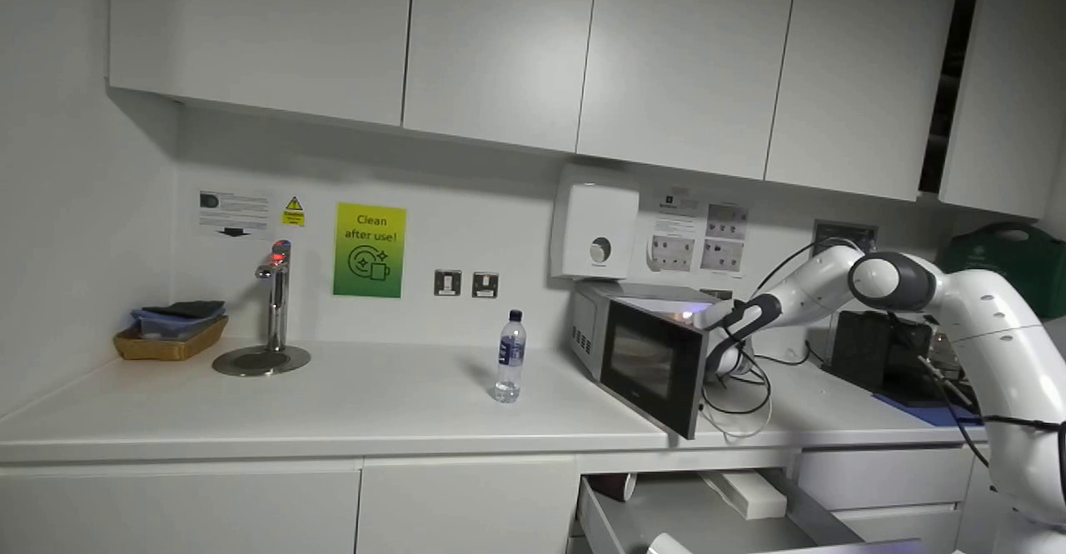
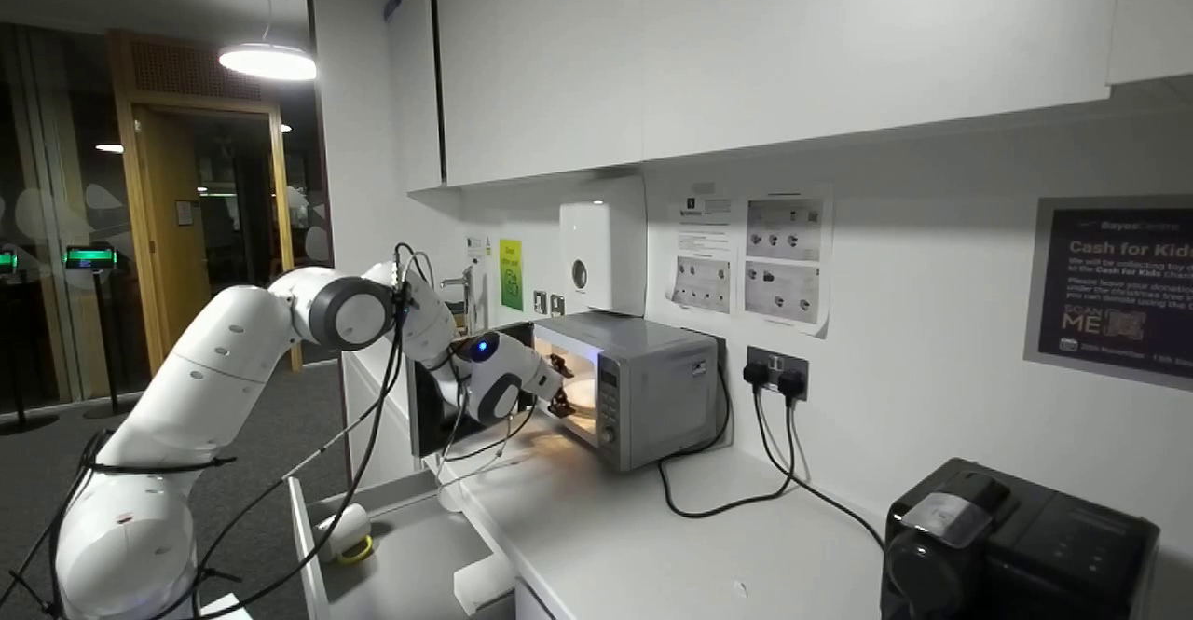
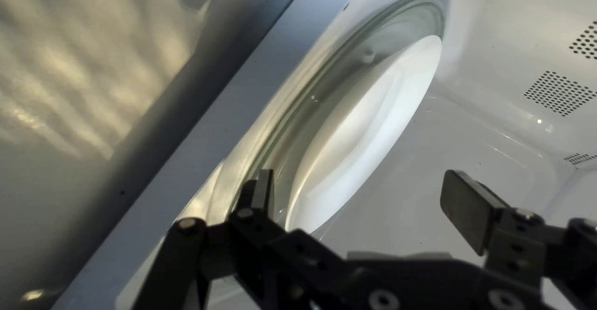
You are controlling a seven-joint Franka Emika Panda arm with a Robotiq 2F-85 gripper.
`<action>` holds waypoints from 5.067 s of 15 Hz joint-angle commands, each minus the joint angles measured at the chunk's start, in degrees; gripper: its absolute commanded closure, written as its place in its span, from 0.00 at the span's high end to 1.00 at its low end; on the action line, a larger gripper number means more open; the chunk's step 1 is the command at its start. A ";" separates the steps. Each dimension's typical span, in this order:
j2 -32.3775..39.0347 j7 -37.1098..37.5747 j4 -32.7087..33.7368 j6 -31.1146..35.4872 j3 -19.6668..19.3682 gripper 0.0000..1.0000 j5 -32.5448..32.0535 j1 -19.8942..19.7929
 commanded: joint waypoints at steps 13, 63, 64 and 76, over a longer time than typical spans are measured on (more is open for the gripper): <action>2.02 1.09 3.19 -1.02 -0.08 1.00 0.81 -0.15; -1.60 3.74 -2.31 -0.14 3.52 1.00 -0.30 -4.64; -1.84 3.78 -2.58 -0.15 3.96 1.00 -0.41 -5.02; -3.87 3.63 -6.32 -0.13 10.42 1.00 -0.83 -11.31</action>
